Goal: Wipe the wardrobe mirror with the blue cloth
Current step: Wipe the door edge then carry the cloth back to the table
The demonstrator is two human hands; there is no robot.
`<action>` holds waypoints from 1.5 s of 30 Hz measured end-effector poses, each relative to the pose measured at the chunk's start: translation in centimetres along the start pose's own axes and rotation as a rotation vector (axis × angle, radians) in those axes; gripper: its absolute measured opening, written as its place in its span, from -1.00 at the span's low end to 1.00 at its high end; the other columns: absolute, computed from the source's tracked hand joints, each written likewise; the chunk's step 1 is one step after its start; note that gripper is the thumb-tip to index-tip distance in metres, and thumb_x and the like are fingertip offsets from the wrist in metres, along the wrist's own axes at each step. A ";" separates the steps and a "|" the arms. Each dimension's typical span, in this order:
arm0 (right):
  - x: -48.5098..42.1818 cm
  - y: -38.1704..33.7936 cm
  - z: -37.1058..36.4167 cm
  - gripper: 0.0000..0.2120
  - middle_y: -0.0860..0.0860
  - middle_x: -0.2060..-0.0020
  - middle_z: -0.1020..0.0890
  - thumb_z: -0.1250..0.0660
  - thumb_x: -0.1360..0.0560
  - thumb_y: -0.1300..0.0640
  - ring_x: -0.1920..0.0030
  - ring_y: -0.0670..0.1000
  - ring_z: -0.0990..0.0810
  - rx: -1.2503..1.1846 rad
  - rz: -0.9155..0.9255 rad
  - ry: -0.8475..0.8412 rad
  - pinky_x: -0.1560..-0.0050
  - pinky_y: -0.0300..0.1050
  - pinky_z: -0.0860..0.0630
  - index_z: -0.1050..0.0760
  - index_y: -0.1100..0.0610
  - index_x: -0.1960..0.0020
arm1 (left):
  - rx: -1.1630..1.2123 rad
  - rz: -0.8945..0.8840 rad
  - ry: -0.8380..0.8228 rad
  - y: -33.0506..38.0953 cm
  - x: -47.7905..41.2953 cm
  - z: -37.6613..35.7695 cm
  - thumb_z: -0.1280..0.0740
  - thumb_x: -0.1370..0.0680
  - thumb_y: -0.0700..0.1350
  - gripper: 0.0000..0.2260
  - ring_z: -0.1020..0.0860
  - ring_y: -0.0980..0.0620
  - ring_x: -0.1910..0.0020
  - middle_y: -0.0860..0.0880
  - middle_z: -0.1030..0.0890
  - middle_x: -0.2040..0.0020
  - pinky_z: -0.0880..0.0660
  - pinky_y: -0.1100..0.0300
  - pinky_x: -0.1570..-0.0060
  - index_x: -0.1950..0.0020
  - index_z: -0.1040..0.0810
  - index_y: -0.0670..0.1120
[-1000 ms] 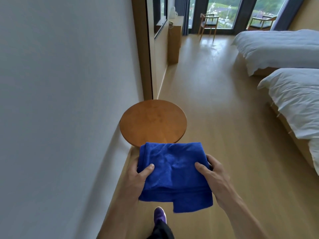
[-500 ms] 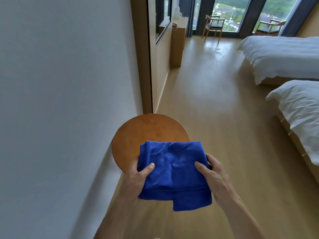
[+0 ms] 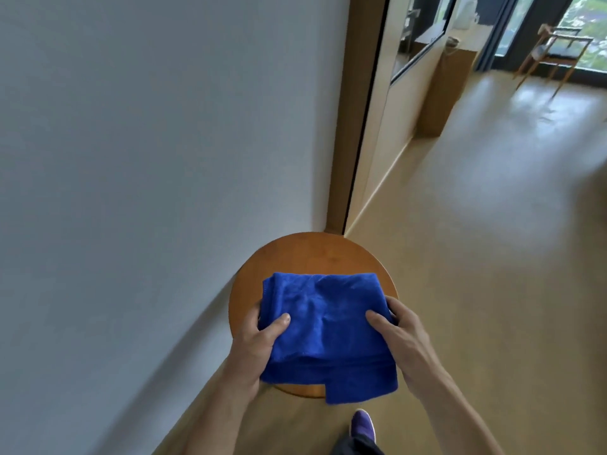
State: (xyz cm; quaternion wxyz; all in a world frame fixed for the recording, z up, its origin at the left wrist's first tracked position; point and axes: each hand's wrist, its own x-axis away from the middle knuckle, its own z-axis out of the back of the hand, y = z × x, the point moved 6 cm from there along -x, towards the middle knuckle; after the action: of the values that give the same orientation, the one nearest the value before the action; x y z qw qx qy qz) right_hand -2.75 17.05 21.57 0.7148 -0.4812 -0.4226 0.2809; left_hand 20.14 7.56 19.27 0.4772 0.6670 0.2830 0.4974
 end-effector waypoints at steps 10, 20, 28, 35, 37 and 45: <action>-13.6 -1.8 1.9 -0.75 -0.17 0.12 -0.72 -0.34 -0.60 0.10 0.11 -0.08 -0.69 0.191 -0.028 -0.325 0.01 0.00 -0.62 -0.61 -0.27 0.05 | 0.145 0.126 0.371 -0.5 -4.1 -5.0 -0.43 -0.58 -0.14 -0.76 -0.70 -0.04 -0.06 0.00 -0.72 -0.09 -0.62 -0.17 -0.17 -0.23 -0.58 0.05; -20.3 -1.6 -3.6 -0.78 -0.09 0.12 -0.72 -0.31 -0.61 0.16 0.01 0.09 -0.68 0.299 -0.047 -0.448 -0.14 0.26 -0.60 -0.64 -0.14 0.04 | 0.344 0.194 0.521 -4.3 -7.1 -1.8 -0.40 -0.59 -0.26 -0.68 -0.68 -0.03 -0.16 0.02 -0.71 -0.16 -0.59 -0.12 -0.22 -0.29 -0.57 0.04; -26.8 0.2 -4.7 -0.71 -0.11 0.02 -0.73 -0.32 -0.59 0.25 -0.04 0.05 -0.70 0.302 -0.117 -0.369 -0.18 0.27 -0.61 -0.63 -0.15 -0.06 | 0.407 0.256 0.400 -7.4 -15.5 -0.9 -0.43 -0.59 -0.16 -0.69 -0.70 0.13 -0.06 0.17 -0.72 -0.09 -0.61 0.12 0.02 -0.20 -0.57 0.22; -32.7 2.9 -8.1 -0.64 -0.24 0.03 -0.72 -0.30 -0.59 0.24 -0.03 -0.05 -0.70 0.349 -0.152 -0.438 -0.02 0.07 -0.65 -0.54 -0.25 -0.11 | 0.435 0.309 0.467 -9.0 -20.2 0.5 -0.39 -0.61 -0.20 -0.71 -0.71 0.09 -0.05 0.13 -0.73 -0.08 -0.63 0.06 -0.04 -0.27 -0.56 0.10; -34.4 3.8 -9.1 -0.63 -0.24 0.04 -0.72 -0.31 -0.59 0.21 -0.01 -0.05 -0.70 0.357 -0.165 -0.464 0.03 0.00 -0.65 -0.52 -0.29 -0.13 | 0.446 0.327 0.504 -9.8 -20.9 0.5 -0.38 -0.61 -0.20 -0.72 -0.71 0.07 -0.07 0.12 -0.73 -0.08 -0.63 0.04 -0.06 -0.26 -0.57 0.10; -41.4 12.4 -10.7 -0.54 -0.14 -0.06 -0.73 -0.34 -0.56 0.24 -0.06 -0.03 -0.71 0.405 -0.249 -0.751 -0.01 0.05 -0.64 -0.48 -0.13 -0.39 | 0.460 0.478 0.721 -17.2 -23.5 -3.0 -0.34 -0.62 -0.26 -0.70 -0.70 0.03 -0.09 0.10 -0.73 -0.09 -0.62 0.06 -0.04 -0.19 -0.58 0.14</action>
State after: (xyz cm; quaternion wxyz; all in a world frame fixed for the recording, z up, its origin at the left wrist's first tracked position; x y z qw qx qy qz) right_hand -13.43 -16.55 -5.67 0.6199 -0.1416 -0.6443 0.4250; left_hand 10.89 -4.76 -5.60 0.0615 0.5867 0.3715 0.7169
